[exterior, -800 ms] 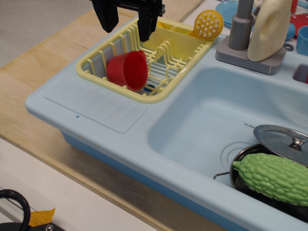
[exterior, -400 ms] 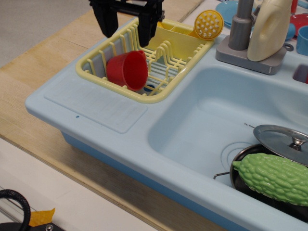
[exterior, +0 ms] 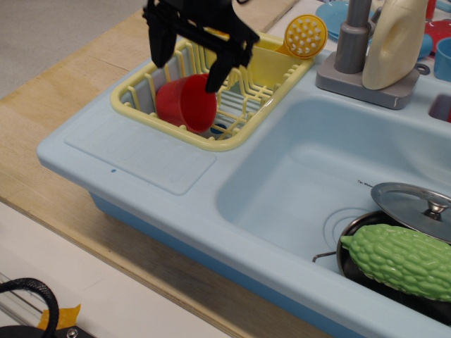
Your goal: Flip cup upright
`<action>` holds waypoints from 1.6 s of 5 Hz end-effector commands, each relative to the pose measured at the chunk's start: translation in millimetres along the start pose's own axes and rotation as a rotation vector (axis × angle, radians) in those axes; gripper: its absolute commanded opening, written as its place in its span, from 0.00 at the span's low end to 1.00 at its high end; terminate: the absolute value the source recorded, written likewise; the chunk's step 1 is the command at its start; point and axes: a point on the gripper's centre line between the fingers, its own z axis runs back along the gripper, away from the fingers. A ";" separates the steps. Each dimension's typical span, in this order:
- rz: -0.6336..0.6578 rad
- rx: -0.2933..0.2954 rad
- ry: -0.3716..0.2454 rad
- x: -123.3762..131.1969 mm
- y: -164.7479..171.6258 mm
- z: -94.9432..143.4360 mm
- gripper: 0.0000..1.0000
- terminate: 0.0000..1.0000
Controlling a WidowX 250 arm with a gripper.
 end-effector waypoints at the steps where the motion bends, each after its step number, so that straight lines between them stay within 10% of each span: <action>1: -0.006 0.019 -0.003 1.4 4.5 -11.8 1.00 0.00; 2: -0.014 0.017 0.000 6.4 3.2 -15.1 1.00 0.00; 3: -0.019 0.015 -0.002 9.3 2.1 -22.5 0.00 0.00; 8: 0.058 -0.128 -0.019 10.1 8.2 -0.1 0.00 0.00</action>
